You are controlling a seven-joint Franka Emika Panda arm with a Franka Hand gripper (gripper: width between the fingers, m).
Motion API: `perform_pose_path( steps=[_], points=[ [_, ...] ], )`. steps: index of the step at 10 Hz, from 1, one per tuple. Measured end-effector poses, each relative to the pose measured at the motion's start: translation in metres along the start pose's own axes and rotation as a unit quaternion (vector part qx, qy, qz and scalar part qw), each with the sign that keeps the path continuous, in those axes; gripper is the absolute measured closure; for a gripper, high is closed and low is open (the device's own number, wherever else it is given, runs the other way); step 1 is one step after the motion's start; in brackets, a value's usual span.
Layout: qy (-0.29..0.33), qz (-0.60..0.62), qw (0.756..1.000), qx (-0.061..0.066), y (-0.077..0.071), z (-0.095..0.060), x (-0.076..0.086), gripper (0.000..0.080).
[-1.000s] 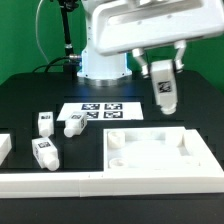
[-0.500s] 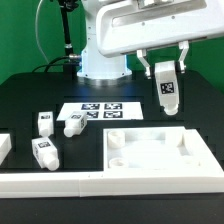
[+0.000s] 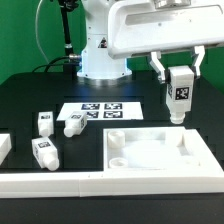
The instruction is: Assemble one leg
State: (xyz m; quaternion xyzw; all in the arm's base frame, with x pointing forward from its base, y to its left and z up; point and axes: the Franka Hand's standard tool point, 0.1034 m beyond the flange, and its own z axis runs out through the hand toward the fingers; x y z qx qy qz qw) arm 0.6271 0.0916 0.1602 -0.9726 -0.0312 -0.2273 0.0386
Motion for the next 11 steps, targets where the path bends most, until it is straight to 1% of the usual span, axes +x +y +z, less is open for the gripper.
perform_pose_path(
  steps=[3, 4, 5, 6, 7, 8, 11],
  points=[
    [0.001, -0.002, 1.0, 0.0, 0.0, 0.001, -0.001, 0.0512],
    [0.034, -0.021, 0.999, -0.003, 0.002, 0.006, 0.002, 0.0512],
    [0.046, -0.033, 0.998, -0.005, 0.004, 0.015, 0.0, 0.0512],
    [0.059, -0.041, 0.997, -0.007, 0.005, 0.023, 0.003, 0.0512],
    [0.07, -0.05, 0.996, -0.009, 0.008, 0.027, 0.007, 0.0512],
    [0.072, -0.05, 0.996, -0.009, 0.008, 0.027, 0.008, 0.0512],
    [0.073, -0.051, 0.996, -0.009, 0.007, 0.029, 0.005, 0.0512]
  ],
)
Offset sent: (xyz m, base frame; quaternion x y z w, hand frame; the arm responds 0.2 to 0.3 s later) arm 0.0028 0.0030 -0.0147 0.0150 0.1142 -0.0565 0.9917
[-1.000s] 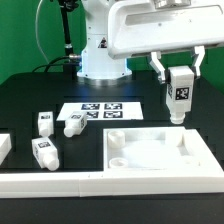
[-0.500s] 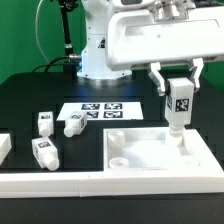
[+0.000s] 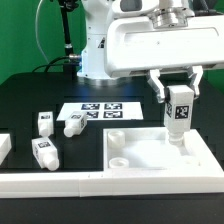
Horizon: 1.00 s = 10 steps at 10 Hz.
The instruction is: Assemble one leg
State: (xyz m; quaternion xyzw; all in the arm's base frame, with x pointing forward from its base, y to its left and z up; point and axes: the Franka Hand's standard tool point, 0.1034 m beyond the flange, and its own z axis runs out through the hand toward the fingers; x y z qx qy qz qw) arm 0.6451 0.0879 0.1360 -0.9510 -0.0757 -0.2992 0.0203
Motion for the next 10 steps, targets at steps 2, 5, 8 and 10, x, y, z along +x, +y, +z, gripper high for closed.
perform_pose_path(
  steps=[2, 5, 8, 10],
  points=[
    [0.001, -0.006, 1.0, 0.003, -0.01, 0.009, -0.009, 0.0512],
    [-0.008, -0.011, 1.0, 0.007, -0.019, 0.019, -0.021, 0.0512],
    [-0.007, -0.014, 1.0, 0.011, -0.027, 0.026, -0.028, 0.0512],
    [-0.001, -0.015, 1.0, 0.011, -0.028, 0.027, -0.029, 0.0512]
  ],
)
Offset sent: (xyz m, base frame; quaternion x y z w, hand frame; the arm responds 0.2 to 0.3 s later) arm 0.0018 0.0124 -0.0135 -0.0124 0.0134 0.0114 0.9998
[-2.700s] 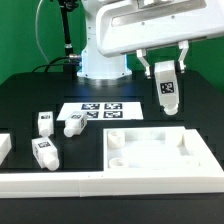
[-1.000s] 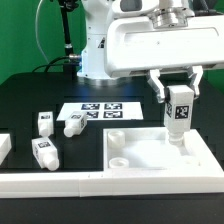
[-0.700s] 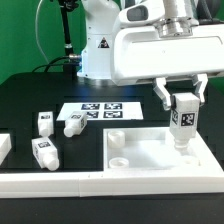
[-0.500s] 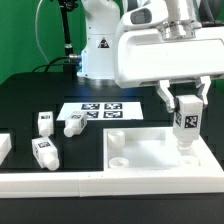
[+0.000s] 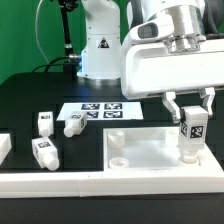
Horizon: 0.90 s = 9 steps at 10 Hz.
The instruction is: Assemble one leg
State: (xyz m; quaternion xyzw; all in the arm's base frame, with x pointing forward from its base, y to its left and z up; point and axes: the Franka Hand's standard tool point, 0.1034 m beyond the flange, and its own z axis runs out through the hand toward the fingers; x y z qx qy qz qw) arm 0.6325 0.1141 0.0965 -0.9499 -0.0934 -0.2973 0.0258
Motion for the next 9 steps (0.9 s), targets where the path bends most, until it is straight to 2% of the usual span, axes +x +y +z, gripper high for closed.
perform_pose_path(
  steps=[5, 8, 9],
  points=[
    [0.002, -0.003, 1.0, -0.003, 0.0029, 0.0092, -0.0108, 0.0512],
    [0.013, -0.004, 1.0, -0.004, 0.0036, 0.0102, -0.0097, 0.0512],
    [0.008, -0.004, 1.0, -0.004, 0.0032, 0.0111, -0.0115, 0.0447]
  ],
)
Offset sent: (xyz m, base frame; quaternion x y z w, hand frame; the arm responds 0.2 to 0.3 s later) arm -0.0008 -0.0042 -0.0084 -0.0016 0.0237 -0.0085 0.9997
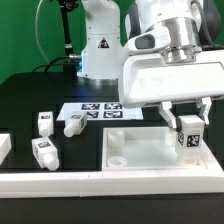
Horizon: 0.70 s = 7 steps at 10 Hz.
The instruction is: Assemble one leg
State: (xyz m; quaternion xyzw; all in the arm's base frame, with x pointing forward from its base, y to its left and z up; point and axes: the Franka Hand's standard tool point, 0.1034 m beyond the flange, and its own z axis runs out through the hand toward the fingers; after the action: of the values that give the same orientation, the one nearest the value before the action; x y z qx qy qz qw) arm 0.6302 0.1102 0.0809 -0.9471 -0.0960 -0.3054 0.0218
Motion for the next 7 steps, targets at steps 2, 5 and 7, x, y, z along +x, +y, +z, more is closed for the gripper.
perform_pose_path(
  steps=[2, 5, 7],
  points=[
    [0.0, -0.001, 1.0, 0.0, 0.0, 0.0001, -0.0003, 0.0311],
    [-0.002, -0.002, 1.0, 0.0, -0.0002, 0.0004, -0.001, 0.0161],
    [-0.034, 0.007, 0.999, 0.005, -0.0006, 0.0004, 0.0003, 0.0151]
  ],
)
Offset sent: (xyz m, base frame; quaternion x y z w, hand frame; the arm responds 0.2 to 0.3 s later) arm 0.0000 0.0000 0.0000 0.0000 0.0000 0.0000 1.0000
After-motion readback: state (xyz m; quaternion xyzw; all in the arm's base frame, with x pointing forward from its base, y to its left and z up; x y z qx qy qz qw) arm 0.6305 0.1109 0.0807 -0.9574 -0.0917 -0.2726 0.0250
